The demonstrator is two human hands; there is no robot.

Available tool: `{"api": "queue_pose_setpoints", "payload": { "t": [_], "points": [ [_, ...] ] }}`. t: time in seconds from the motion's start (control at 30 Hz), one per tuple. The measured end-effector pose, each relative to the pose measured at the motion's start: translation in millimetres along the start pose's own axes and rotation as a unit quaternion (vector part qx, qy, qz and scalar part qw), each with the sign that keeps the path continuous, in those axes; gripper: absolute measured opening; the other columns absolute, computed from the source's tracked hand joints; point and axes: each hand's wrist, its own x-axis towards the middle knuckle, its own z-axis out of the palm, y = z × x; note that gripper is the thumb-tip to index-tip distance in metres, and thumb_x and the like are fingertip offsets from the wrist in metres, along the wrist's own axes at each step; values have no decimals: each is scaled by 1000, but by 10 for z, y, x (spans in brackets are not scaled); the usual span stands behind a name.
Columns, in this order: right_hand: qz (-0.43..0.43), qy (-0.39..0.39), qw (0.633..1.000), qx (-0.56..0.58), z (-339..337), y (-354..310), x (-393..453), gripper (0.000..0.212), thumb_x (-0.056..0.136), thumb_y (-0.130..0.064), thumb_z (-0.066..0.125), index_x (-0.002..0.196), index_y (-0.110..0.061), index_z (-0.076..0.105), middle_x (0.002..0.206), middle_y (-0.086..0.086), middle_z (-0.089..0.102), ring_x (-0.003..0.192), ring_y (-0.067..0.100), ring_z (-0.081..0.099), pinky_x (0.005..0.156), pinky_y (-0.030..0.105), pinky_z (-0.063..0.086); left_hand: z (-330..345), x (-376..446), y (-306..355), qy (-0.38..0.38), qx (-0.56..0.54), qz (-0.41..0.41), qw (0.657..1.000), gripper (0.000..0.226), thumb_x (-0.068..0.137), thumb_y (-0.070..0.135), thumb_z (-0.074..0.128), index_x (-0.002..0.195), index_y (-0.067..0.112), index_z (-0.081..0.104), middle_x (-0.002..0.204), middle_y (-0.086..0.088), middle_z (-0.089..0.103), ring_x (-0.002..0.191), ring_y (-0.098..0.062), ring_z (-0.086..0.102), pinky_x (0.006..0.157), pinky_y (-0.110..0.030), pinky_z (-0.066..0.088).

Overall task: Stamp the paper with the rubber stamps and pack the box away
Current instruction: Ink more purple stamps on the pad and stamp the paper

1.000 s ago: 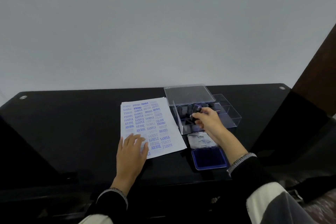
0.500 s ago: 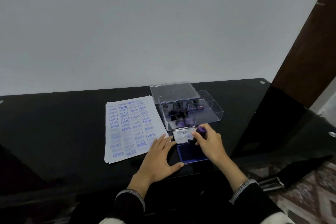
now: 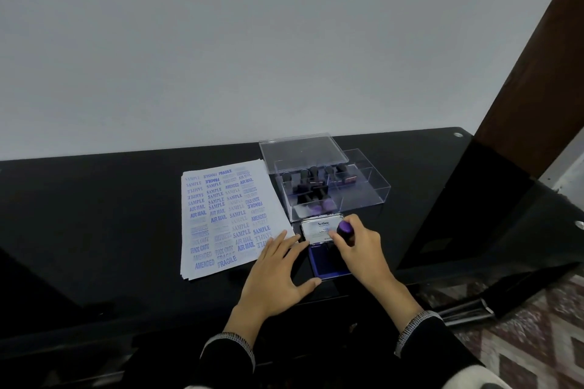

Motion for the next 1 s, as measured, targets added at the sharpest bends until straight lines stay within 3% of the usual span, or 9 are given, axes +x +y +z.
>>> {"api": "queue_pose_setpoints", "payload": {
  "t": [0.1, 0.27, 0.37, 0.57, 0.67, 0.77, 0.9, 1.0],
  "points": [
    [-24, -11, 999, -23, 31, -13, 15, 20, 88, -26, 65, 96, -17, 50, 78, 0, 62, 67, 12, 59, 62, 23, 48, -3, -6, 2, 0, 2, -1, 1000, 78, 83, 75, 38, 149, 35, 26, 156, 15, 21, 147, -5, -3, 120, -29, -5],
    [-72, 1, 996, -48, 69, -16, -34, 20, 88, -21, 64, 89, -20, 44, 72, -8, 51, 61, 6, 51, 56, 12, 41, -5, -3, 1, -3, -3, -3, 1000, 79, 83, 76, 37, 149, 35, 25, 157, 15, 19, 146, -4, -1, 119, -27, -5],
    [-98, 14, 993, -68, 114, 1, -77, 16, 89, -19, 64, 91, -16, 48, 75, -9, 50, 62, 7, 50, 56, 12, 40, 3, -2, -7, -5, -4, -3, 1000, 79, 82, 77, 36, 149, 35, 25, 157, 15, 19, 146, -4, 0, 120, -27, -5],
    [-74, 34, 996, -32, 119, 11, -65, 16, 86, -14, 67, 92, -13, 52, 74, -6, 54, 63, 4, 52, 59, 5, 38, -11, -8, 3, -9, -5, -6, 1000, 80, 82, 77, 36, 149, 36, 24, 157, 15, 18, 146, -4, 0, 120, -28, -5],
    [-92, 32, 994, -56, 147, 18, -88, 17, 87, -14, 66, 94, -12, 51, 77, -7, 53, 64, 8, 52, 59, 10, 41, -10, -6, 1, -10, -8, -8, 1000, 80, 81, 77, 35, 149, 36, 24, 157, 15, 18, 146, -3, -1, 120, -27, -4],
    [-90, 32, 993, -69, 188, 27, -131, 18, 88, -15, 64, 101, -11, 52, 85, -2, 58, 71, 15, 57, 62, 25, 51, -7, -5, 1, -10, -6, -7, 1000, 80, 81, 77, 34, 149, 36, 24, 157, 16, 18, 146, -3, -1, 120, -28, -4],
    [-71, 48, 996, -39, 170, 27, -116, 17, 87, -14, 66, 97, -13, 52, 80, -4, 56, 68, 10, 55, 60, 8, 41, -5, -9, -1, -10, -6, -8, 1000, 80, 81, 77, 34, 149, 36, 24, 157, 16, 18, 146, -3, -2, 120, -28, -5],
    [-81, 44, 995, -40, 170, 22, -128, 17, 88, -13, 65, 98, -12, 52, 81, -4, 56, 69, 10, 55, 62, 9, 42, -1, -6, -3, -9, -8, -9, 1000, 79, 81, 77, 36, 149, 36, 24, 157, 16, 19, 146, -3, -1, 121, -29, -2]
  ]
}}
